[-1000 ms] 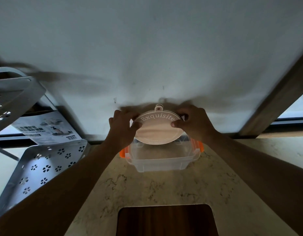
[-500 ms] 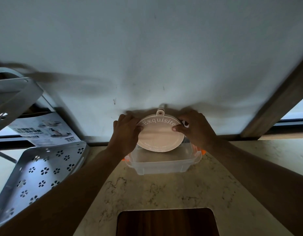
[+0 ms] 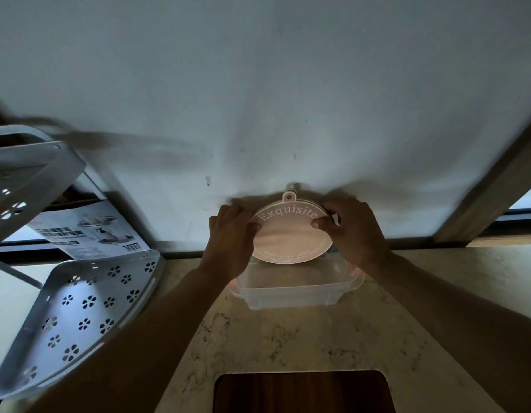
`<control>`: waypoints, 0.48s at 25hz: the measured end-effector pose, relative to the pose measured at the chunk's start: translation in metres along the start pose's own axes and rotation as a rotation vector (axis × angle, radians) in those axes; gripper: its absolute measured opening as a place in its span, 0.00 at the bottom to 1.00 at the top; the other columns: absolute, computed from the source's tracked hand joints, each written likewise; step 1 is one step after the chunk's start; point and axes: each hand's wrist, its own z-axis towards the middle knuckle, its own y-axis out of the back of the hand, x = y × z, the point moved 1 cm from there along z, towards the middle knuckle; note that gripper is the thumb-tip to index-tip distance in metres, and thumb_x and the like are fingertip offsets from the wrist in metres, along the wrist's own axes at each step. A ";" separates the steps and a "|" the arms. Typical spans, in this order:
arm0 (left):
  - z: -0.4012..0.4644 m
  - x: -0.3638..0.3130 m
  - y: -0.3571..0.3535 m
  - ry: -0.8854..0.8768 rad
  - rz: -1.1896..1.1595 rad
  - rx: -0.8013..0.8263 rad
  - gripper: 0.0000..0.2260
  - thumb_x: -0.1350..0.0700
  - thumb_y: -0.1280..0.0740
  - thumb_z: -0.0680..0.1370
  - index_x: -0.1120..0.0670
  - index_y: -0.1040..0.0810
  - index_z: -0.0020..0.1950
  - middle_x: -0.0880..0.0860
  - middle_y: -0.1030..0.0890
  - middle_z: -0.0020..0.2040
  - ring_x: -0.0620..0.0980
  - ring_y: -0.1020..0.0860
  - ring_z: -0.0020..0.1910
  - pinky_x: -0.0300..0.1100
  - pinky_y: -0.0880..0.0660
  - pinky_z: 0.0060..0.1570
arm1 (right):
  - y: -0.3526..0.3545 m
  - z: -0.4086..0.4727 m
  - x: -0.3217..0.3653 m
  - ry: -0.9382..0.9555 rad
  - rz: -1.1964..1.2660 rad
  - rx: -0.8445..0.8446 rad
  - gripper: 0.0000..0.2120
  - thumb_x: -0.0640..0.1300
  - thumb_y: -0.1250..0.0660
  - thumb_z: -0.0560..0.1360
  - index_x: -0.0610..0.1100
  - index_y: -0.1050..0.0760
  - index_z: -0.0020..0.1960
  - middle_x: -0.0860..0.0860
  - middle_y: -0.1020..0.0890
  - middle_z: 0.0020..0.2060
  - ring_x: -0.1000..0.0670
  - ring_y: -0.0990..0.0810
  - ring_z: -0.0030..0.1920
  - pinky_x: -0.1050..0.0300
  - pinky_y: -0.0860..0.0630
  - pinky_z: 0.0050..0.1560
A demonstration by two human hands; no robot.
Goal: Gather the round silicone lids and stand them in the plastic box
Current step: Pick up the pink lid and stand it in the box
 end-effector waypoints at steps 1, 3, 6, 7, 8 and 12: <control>-0.001 -0.001 0.001 -0.009 -0.012 -0.004 0.11 0.57 0.37 0.80 0.53 0.24 0.62 0.54 0.24 0.61 0.56 0.29 0.58 0.52 0.33 0.55 | -0.001 -0.001 0.000 -0.005 0.015 -0.021 0.07 0.48 0.27 0.71 0.46 0.19 0.46 0.48 0.17 0.39 0.44 0.23 0.43 0.47 0.29 0.48; -0.002 -0.003 0.002 -0.020 -0.023 0.003 0.12 0.58 0.37 0.79 0.54 0.25 0.62 0.54 0.24 0.61 0.56 0.29 0.57 0.51 0.34 0.55 | -0.002 -0.003 0.001 -0.006 0.025 -0.019 0.07 0.47 0.27 0.71 0.44 0.20 0.46 0.47 0.19 0.39 0.43 0.23 0.44 0.47 0.29 0.48; -0.001 -0.001 0.002 -0.007 -0.021 0.024 0.10 0.59 0.37 0.78 0.55 0.25 0.60 0.55 0.25 0.60 0.56 0.30 0.58 0.50 0.36 0.55 | -0.003 -0.002 0.001 0.003 0.031 0.038 0.08 0.47 0.29 0.72 0.44 0.21 0.48 0.48 0.20 0.42 0.44 0.24 0.47 0.47 0.29 0.50; -0.001 0.000 0.001 0.000 -0.026 0.029 0.11 0.59 0.37 0.78 0.56 0.25 0.60 0.55 0.25 0.60 0.56 0.30 0.58 0.50 0.35 0.56 | -0.004 -0.002 0.000 0.006 0.037 0.039 0.09 0.48 0.30 0.72 0.44 0.21 0.48 0.47 0.20 0.43 0.45 0.24 0.48 0.48 0.30 0.50; -0.001 0.000 0.001 0.003 -0.031 0.037 0.11 0.59 0.37 0.79 0.56 0.26 0.61 0.56 0.25 0.61 0.56 0.31 0.59 0.51 0.35 0.57 | -0.004 -0.002 -0.001 0.006 0.039 0.036 0.08 0.47 0.31 0.73 0.44 0.21 0.49 0.48 0.20 0.43 0.44 0.25 0.48 0.49 0.30 0.50; -0.001 -0.002 0.003 0.001 0.010 0.075 0.10 0.58 0.37 0.79 0.56 0.26 0.60 0.55 0.26 0.61 0.56 0.31 0.59 0.52 0.34 0.58 | -0.003 -0.001 0.000 0.008 0.030 0.057 0.07 0.45 0.28 0.73 0.44 0.21 0.49 0.48 0.19 0.45 0.44 0.24 0.49 0.46 0.28 0.52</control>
